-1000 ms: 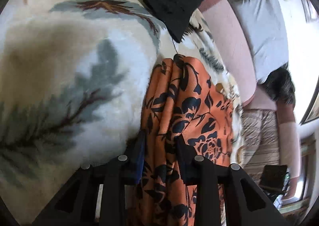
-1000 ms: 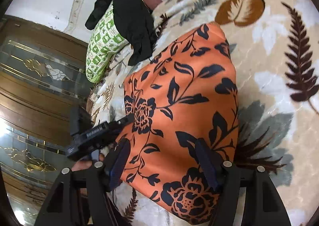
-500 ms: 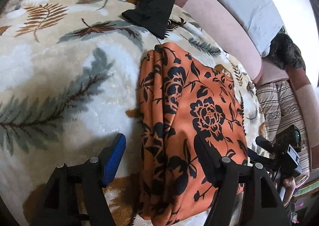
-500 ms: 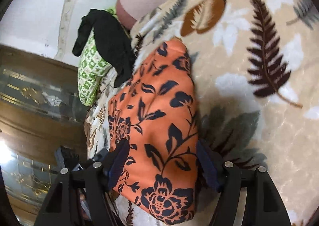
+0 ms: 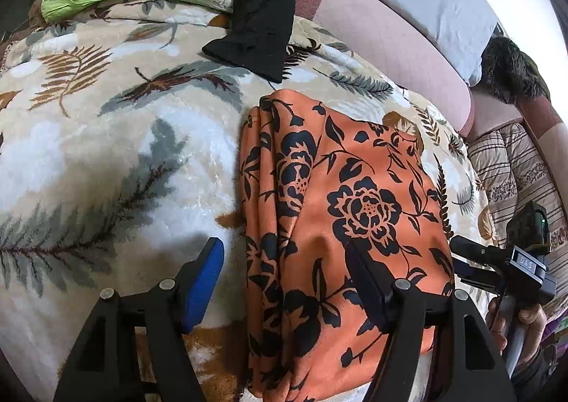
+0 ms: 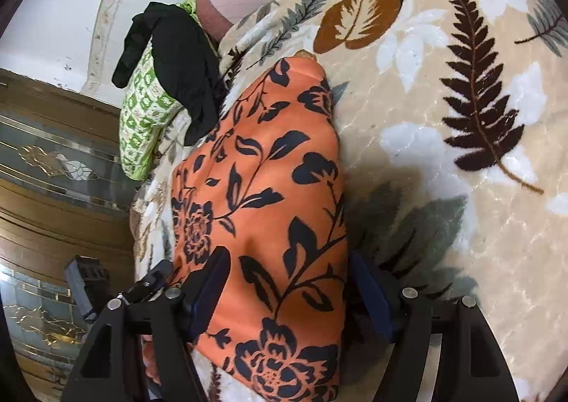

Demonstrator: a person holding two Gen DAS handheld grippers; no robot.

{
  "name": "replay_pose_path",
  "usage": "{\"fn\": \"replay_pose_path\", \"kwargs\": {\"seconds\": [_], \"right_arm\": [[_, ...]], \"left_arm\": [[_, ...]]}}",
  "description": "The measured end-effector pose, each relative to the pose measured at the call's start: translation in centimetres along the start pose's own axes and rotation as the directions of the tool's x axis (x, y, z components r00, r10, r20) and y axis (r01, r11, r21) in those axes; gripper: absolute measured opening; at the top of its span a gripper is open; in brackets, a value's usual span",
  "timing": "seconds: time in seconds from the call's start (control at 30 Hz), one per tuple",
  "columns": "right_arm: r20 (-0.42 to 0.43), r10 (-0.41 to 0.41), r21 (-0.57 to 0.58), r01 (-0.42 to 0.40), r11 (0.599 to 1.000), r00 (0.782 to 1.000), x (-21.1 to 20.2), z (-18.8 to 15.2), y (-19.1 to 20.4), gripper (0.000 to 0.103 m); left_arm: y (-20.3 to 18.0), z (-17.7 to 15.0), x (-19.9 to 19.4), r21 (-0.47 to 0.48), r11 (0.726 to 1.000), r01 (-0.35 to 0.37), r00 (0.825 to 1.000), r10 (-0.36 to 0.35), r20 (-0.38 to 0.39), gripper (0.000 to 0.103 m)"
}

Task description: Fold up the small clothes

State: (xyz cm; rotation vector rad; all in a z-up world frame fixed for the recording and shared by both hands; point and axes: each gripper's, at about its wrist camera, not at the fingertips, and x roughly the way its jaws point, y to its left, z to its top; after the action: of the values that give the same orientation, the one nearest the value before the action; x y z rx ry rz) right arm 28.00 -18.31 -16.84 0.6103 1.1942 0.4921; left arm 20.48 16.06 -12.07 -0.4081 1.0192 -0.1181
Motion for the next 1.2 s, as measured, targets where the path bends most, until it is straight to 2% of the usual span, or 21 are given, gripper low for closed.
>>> {"fn": "replay_pose_path", "kwargs": {"seconds": [0.17,0.37,0.43,0.5,0.53,0.6,0.63,0.67,0.7,0.73,0.8,1.03,1.2], "right_arm": [[-0.007,0.0,-0.001,0.0,1.0,1.0,0.5,0.3,-0.2,0.074],[-0.004,0.001,-0.009,-0.001,1.0,1.0,0.7,0.5,0.0,0.074],[0.009,-0.005,-0.017,0.006,1.0,1.0,0.5,0.6,0.1,0.074],[0.014,-0.005,-0.007,0.006,1.0,1.0,0.6,0.7,-0.1,0.074],[0.0,0.0,0.008,0.0,1.0,1.0,1.1,0.7,-0.3,0.074],[-0.077,0.016,0.012,-0.015,1.0,0.997,2.7,0.6,-0.3,0.074],[-0.126,0.004,-0.02,-0.007,1.0,0.992,3.7,0.3,0.2,0.074],[-0.119,-0.027,-0.076,0.018,0.997,0.993,3.9,0.0,1.1,0.071],[-0.111,-0.06,-0.137,0.044,0.99,0.992,3.9,-0.1,2.2,0.065],[-0.111,-0.066,-0.146,0.05,0.988,0.992,3.9,0.0,2.4,0.061],[-0.103,-0.068,-0.148,0.052,0.988,0.992,3.6,0.3,2.6,0.046],[-0.067,-0.074,-0.2,0.059,0.978,0.995,1.6,-0.1,4.3,0.042],[-0.014,-0.072,-0.262,0.066,0.963,0.997,-1.5,-0.7,6.1,0.041]], "left_arm": [[-0.2,0.1,0.0,0.016,1.0,-0.013,1.0,0.013,0.005,0.071],[-0.4,0.4,-0.8,0.028,0.999,0.015,0.999,-0.016,0.036,0.074],[0.0,0.5,0.0,0.016,0.999,0.038,0.999,-0.039,0.019,0.082],[1.0,0.3,2.1,-0.022,0.999,0.046,0.998,-0.047,-0.049,0.082],[1.6,0.0,3.5,-0.048,0.998,0.036,0.995,-0.04,-0.095,0.082],[1.6,-0.3,3.5,-0.041,0.998,0.053,0.997,-0.056,-0.054,0.082],[1.5,-0.2,3.6,-0.037,0.998,0.048,0.997,-0.05,-0.06,0.075],[1.4,-0.2,3.6,-0.037,0.997,0.066,0.995,-0.069,-0.067,0.066],[1.5,-0.1,3.9,-0.051,0.991,0.123,0.987,-0.128,-0.095,0.043],[1.5,0.0,4.0,-0.072,0.987,0.141,0.983,-0.148,-0.108,0.04],[0.9,0.0,4.0,-0.047,0.991,0.126,0.985,-0.131,-0.11,0.036],[-0.2,-0.4,2.6,-0.04,0.994,0.102,0.991,-0.105,-0.077,0.031],[-3.4,-0.8,-0.4,0.033,0.995,0.09,0.996,-0.089,-0.016,0.031]]}}
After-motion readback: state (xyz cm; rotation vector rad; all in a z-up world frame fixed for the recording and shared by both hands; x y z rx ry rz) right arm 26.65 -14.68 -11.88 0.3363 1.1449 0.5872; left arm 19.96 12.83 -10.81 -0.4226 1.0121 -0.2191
